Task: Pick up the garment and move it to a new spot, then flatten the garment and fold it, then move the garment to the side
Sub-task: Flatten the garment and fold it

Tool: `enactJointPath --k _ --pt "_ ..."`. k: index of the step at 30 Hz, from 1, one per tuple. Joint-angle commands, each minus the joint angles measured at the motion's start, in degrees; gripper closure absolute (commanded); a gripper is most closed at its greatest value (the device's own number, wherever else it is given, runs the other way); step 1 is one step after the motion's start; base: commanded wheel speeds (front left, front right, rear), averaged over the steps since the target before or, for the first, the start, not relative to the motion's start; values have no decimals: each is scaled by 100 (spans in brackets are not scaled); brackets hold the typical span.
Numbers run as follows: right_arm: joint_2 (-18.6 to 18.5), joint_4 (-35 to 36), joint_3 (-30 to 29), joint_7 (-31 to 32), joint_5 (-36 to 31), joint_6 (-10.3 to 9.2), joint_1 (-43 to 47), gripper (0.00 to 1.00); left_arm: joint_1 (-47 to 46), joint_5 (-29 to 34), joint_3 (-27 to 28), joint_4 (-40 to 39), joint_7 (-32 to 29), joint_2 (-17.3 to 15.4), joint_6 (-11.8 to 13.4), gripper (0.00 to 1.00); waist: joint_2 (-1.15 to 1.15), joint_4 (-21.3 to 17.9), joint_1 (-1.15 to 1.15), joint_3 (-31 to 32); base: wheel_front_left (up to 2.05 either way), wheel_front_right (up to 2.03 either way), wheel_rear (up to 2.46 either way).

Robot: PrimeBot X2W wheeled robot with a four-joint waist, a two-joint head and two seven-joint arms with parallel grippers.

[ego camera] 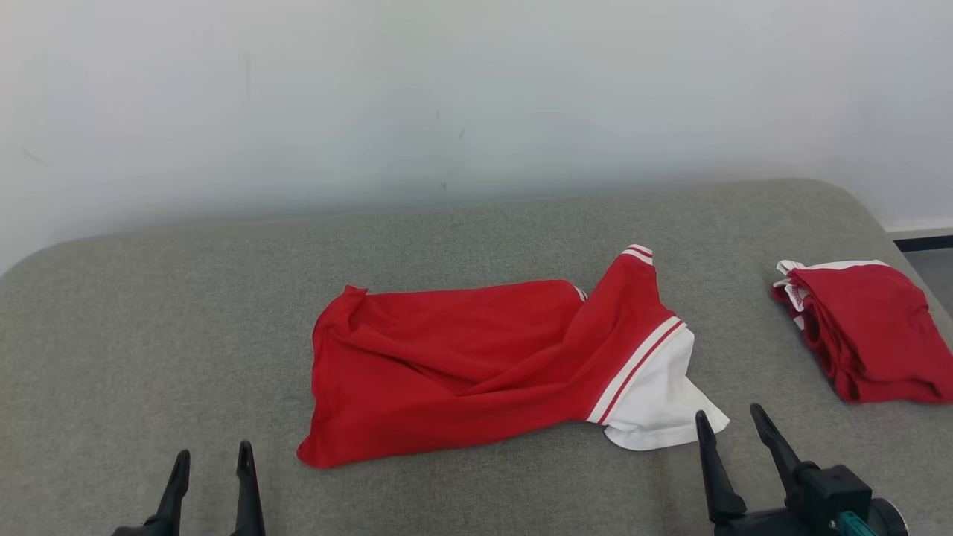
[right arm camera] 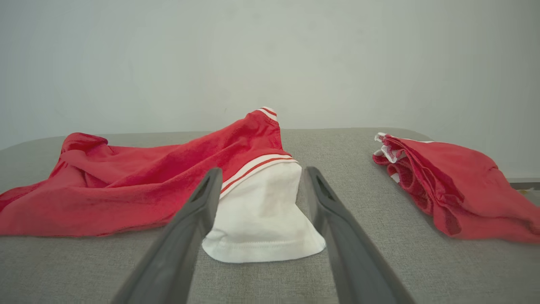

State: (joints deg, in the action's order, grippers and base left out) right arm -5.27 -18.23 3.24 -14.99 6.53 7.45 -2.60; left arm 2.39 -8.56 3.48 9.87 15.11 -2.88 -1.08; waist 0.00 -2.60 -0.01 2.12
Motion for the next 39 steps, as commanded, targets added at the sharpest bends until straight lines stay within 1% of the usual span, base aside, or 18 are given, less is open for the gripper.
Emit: enactJointPath --k 1,6,17,31,37,39 --pt "21 18 -27 -24 25 5 64 0 63 75 15 20 3 -2 -20 0 0 -3 1 20 0 0 0" --pt "70 55 -96 -24 -29 5 169 0 156 69 18 42 3 -2 -33 0 0 -23 1 57 0 0 0" --pt "131 5 -78 -24 -121 5 85 0 122 27 -42 60 3 -2 14 0 0 -8 1 26 0 0 0" --pt "122 -8 -135 -25 -150 4 -13 0 119 53 -162 57 3 -1 66 0 0 -8 1 -43 0 0 0" --pt "58 -182 -149 106 -82 5 -101 0 84 105 -268 187 3 -2 1 0 0 -17 1 -115 0 0 0" --pt "0 -291 -188 268 -46 5 -157 0 36 124 -334 319 3 -14 -43 0 0 -27 1 -157 0 0 0"
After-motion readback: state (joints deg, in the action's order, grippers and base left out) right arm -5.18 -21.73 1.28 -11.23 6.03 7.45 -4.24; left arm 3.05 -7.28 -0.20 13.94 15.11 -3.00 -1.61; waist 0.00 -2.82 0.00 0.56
